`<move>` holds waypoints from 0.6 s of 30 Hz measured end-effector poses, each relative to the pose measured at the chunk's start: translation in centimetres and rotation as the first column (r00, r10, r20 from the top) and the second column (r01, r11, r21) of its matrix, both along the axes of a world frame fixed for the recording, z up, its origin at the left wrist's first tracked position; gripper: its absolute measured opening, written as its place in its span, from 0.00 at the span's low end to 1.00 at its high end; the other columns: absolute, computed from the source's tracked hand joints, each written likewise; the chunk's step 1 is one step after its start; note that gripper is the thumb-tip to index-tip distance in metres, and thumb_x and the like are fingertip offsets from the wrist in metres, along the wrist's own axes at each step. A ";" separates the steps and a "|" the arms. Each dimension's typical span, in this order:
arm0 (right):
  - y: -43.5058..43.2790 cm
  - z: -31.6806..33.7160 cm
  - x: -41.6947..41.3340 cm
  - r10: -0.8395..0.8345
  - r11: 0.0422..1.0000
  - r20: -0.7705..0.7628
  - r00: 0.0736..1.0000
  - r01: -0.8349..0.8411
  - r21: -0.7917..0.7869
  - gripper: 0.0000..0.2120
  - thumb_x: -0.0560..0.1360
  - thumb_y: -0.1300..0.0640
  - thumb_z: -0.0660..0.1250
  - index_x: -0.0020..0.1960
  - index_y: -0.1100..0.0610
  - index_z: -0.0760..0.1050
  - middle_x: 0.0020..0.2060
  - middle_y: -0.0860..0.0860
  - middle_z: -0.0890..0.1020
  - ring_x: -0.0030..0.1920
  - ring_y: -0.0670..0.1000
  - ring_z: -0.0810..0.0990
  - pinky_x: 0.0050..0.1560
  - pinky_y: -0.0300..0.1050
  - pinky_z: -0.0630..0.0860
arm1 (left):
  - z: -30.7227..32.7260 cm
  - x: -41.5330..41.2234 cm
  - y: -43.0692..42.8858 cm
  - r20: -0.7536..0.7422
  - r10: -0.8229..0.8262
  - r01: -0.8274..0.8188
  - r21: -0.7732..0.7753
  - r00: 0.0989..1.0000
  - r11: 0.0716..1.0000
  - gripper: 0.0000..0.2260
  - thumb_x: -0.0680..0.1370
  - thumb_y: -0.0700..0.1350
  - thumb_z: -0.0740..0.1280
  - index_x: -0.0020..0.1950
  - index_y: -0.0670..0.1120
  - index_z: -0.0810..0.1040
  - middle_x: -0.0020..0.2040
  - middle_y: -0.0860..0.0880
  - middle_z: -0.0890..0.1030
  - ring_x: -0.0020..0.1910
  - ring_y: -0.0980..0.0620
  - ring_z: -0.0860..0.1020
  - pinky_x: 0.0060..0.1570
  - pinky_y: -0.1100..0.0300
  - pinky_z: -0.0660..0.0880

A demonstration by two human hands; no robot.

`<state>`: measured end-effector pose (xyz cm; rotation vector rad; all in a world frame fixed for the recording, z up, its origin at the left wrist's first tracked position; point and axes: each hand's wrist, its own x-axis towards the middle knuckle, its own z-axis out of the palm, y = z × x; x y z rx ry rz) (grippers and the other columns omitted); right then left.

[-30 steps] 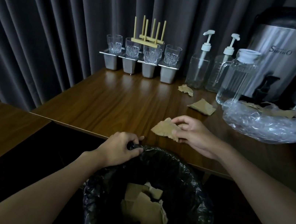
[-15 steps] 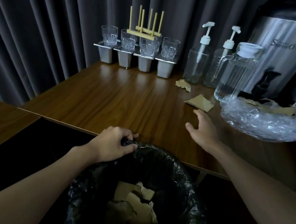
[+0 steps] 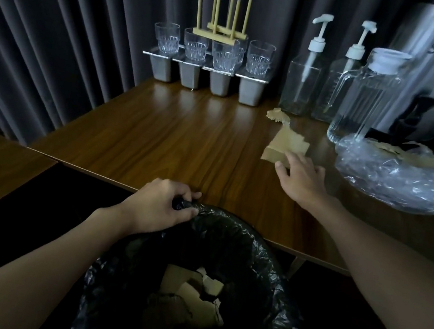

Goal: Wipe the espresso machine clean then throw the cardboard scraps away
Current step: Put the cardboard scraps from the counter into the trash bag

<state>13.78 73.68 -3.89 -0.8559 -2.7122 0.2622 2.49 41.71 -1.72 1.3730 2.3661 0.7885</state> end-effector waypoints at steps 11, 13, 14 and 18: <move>-3.7 1.1 2.4 0.045 0.963 -0.164 0.985 -0.087 -0.257 0.08 0.75 0.48 0.70 0.44 0.52 0.78 0.71 0.54 0.67 0.71 0.57 0.62 0.70 0.58 0.58 | 0.5 0.1 0.1 -0.001 -0.014 0.014 -0.010 1.000 1.000 0.07 0.77 0.52 0.72 0.41 0.52 0.79 0.65 0.57 0.80 0.65 0.63 0.76 0.61 0.61 0.75; -4.2 1.8 2.4 0.011 0.962 -0.121 0.993 -0.044 -0.271 0.09 0.74 0.48 0.71 0.50 0.51 0.76 0.72 0.53 0.65 0.73 0.58 0.59 0.70 0.58 0.56 | 0.4 0.1 0.1 -0.006 -0.018 0.018 -0.005 1.000 1.000 0.08 0.77 0.52 0.72 0.41 0.52 0.79 0.65 0.57 0.80 0.66 0.63 0.75 0.63 0.60 0.74; -4.4 2.1 2.4 -0.004 0.957 -0.104 0.995 -0.026 -0.291 0.16 0.73 0.48 0.72 0.57 0.50 0.74 0.72 0.53 0.64 0.73 0.58 0.59 0.70 0.58 0.57 | 0.4 0.1 0.0 -0.008 -0.019 0.019 -0.002 1.000 1.000 0.08 0.77 0.52 0.72 0.41 0.52 0.78 0.65 0.57 0.80 0.66 0.63 0.74 0.62 0.61 0.73; -4.4 3.3 2.7 -0.088 0.871 -0.081 0.993 0.037 -0.490 0.42 0.69 0.53 0.77 0.74 0.48 0.55 0.68 0.52 0.67 0.69 0.57 0.65 0.68 0.61 0.65 | 0.3 0.2 0.0 -0.002 -0.021 0.021 -0.003 1.000 1.000 0.08 0.77 0.51 0.72 0.41 0.51 0.78 0.65 0.55 0.80 0.66 0.66 0.73 0.58 0.67 0.71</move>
